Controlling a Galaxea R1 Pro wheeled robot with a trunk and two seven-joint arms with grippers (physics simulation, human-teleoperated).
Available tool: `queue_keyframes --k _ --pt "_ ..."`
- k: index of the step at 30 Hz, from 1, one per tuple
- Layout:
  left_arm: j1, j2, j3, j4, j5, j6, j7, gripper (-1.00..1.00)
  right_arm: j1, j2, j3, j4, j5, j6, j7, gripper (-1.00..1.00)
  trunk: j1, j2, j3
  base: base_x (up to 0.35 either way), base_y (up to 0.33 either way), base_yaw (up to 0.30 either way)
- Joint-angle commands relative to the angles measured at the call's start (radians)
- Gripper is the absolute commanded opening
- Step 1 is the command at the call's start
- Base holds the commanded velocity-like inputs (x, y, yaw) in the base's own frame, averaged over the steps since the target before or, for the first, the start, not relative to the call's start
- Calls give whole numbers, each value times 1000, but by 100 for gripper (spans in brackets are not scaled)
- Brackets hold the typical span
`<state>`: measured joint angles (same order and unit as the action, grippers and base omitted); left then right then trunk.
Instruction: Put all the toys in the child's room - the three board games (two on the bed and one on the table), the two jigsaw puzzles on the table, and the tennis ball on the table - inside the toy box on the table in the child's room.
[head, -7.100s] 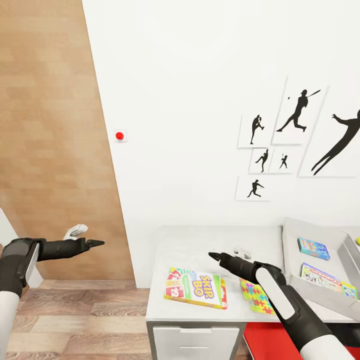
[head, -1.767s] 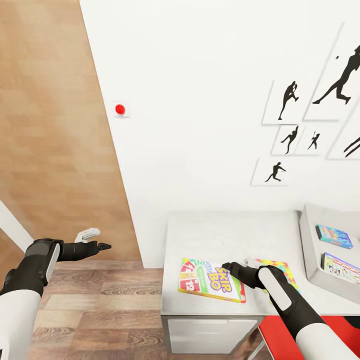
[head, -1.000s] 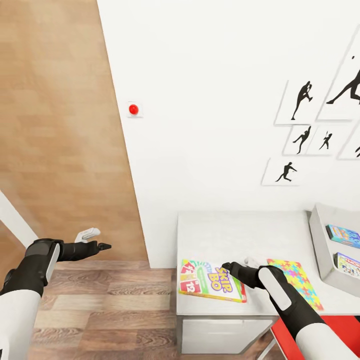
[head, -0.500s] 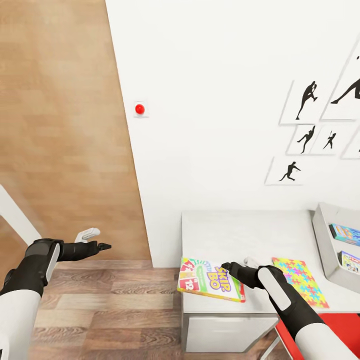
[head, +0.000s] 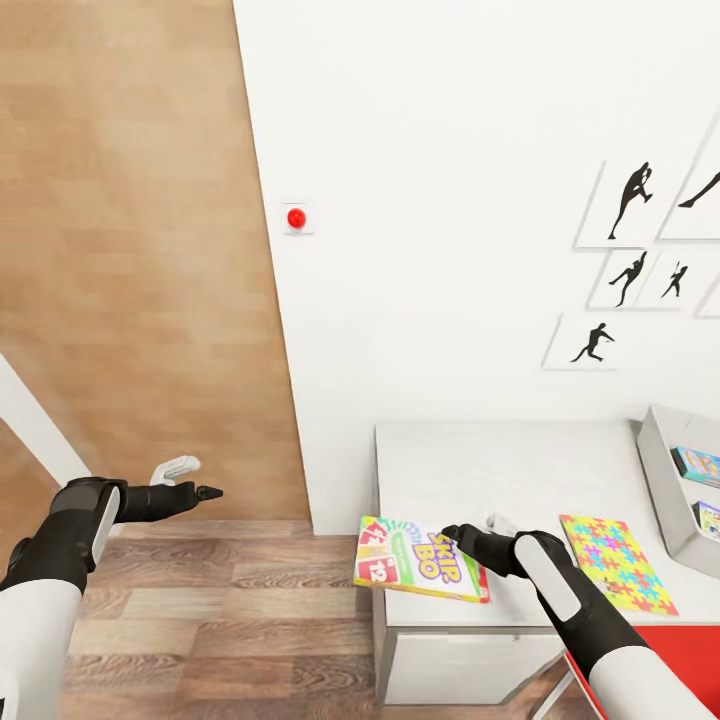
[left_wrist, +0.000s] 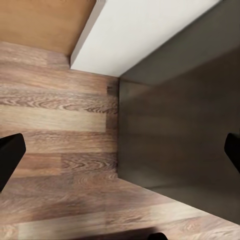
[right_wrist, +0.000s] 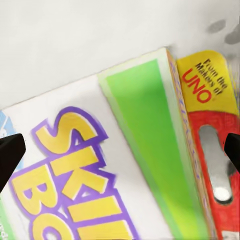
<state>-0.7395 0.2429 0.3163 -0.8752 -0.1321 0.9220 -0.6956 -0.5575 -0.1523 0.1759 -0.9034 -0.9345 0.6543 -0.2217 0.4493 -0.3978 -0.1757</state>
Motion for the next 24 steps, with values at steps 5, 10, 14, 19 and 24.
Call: queue_keyframes --k 5,10,14,19,24 --pt "-1 -1 3 0 -11 3 -10 100 -1 -1 4 -2 -10 1 -10 100 1 -2 -2 0 142 0" --pt "-1 -1 3 -1 -11 3 -10 100 -1 -2 3 -5 -10 -1 -10 100 1 -2 3 0 22 -51" --pt "-1 -1 3 -1 -11 3 -10 100 2 -6 2 -12 -10 -3 -7 100 1 -2 8 0 3 -100" --pt "-1 -1 3 0 -11 3 -11 100 13 -11 2 -74 -9 -6 29 100 1 -2 16 0 1 -108" --pt "-1 -1 3 -1 -11 3 -11 100 17 -14 -17 -144 -10 -6 41 100 1 -2 23 0 0 -109"
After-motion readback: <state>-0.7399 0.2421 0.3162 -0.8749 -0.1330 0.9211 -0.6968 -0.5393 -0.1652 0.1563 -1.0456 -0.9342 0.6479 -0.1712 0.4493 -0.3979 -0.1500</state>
